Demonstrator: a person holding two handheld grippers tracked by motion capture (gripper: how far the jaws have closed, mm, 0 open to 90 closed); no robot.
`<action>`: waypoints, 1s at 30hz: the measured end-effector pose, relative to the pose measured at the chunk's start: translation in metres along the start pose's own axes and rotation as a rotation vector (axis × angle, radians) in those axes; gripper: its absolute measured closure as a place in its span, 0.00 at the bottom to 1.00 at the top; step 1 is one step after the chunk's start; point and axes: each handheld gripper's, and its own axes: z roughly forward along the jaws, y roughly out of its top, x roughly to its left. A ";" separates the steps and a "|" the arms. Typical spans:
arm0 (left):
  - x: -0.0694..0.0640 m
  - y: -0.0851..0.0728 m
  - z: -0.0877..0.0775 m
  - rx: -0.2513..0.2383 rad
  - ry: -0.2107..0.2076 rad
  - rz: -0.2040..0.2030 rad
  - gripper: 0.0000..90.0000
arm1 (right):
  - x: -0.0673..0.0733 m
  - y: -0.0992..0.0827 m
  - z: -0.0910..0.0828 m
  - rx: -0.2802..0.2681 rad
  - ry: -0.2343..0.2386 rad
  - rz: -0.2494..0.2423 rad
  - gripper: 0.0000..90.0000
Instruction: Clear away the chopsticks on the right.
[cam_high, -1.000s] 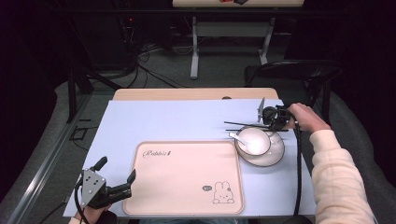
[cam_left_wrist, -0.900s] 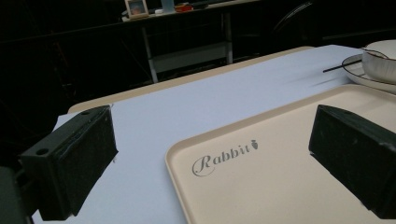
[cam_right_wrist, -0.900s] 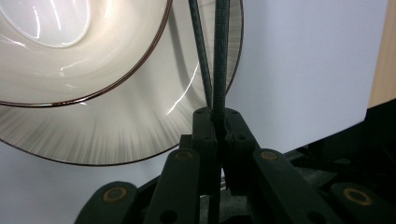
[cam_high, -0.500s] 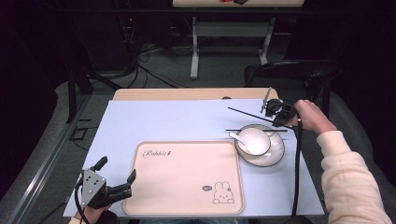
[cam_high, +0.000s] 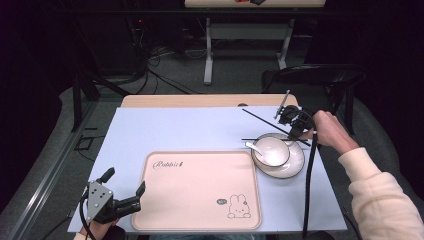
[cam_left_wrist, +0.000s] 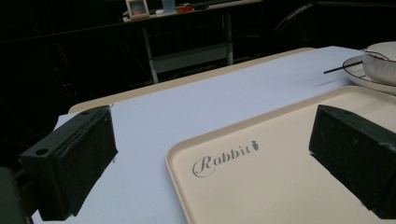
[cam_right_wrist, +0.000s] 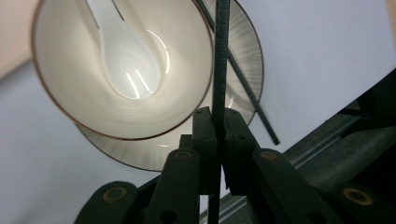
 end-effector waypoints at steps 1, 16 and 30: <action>0.000 0.000 0.000 0.001 0.000 0.001 0.01 | 0.002 0.000 -0.003 -0.003 -0.003 0.006 0.94; 0.000 0.000 -0.001 -0.006 0.003 -0.006 0.01 | 0.056 0.008 -0.023 -0.045 0.094 0.159 0.95; 0.001 0.000 -0.001 -0.007 0.003 -0.005 0.01 | 0.098 0.012 -0.010 -0.089 0.181 0.202 0.95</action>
